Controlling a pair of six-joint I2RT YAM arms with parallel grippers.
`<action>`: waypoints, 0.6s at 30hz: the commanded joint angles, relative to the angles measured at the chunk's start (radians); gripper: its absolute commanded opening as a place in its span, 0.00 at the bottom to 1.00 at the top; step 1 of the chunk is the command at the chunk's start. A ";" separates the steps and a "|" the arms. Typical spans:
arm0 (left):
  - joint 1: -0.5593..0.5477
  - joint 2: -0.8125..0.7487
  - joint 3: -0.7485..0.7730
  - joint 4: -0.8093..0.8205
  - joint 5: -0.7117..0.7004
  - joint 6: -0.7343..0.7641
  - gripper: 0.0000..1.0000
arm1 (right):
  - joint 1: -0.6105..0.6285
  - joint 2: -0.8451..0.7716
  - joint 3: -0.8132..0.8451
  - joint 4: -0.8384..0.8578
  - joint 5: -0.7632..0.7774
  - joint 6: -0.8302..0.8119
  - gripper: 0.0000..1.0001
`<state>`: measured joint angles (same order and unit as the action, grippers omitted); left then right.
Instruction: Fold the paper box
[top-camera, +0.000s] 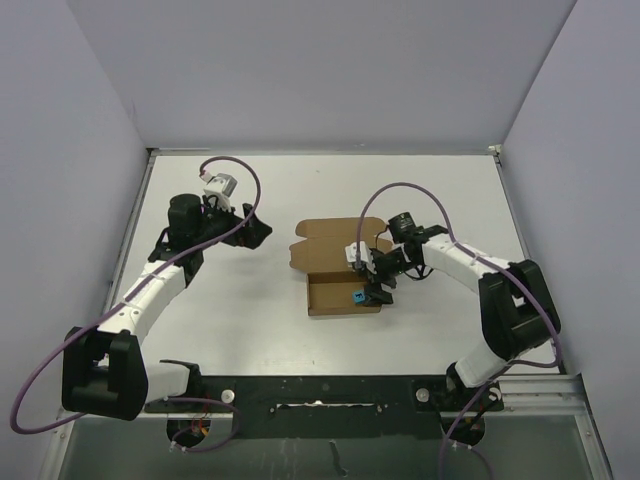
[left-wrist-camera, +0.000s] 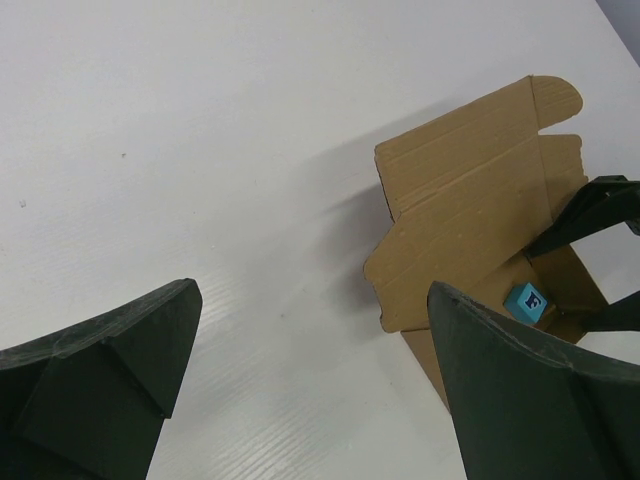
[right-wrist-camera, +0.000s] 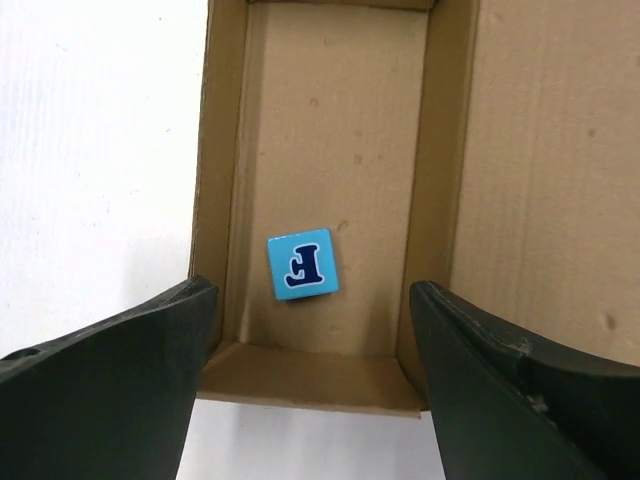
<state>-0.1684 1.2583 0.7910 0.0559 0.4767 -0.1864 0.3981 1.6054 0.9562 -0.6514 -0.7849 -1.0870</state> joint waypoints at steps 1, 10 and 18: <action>0.006 -0.045 0.001 0.079 0.033 -0.030 0.98 | -0.022 -0.084 0.024 0.019 -0.042 0.020 0.80; 0.007 -0.057 -0.064 0.196 0.103 -0.043 0.98 | -0.075 -0.169 0.020 0.013 -0.143 0.024 0.81; 0.012 -0.102 -0.194 0.361 0.080 0.069 0.98 | -0.126 -0.234 0.082 -0.017 -0.153 0.095 0.89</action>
<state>-0.1680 1.2098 0.6025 0.2710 0.5583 -0.2028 0.2943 1.4490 0.9813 -0.6716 -0.8944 -1.0431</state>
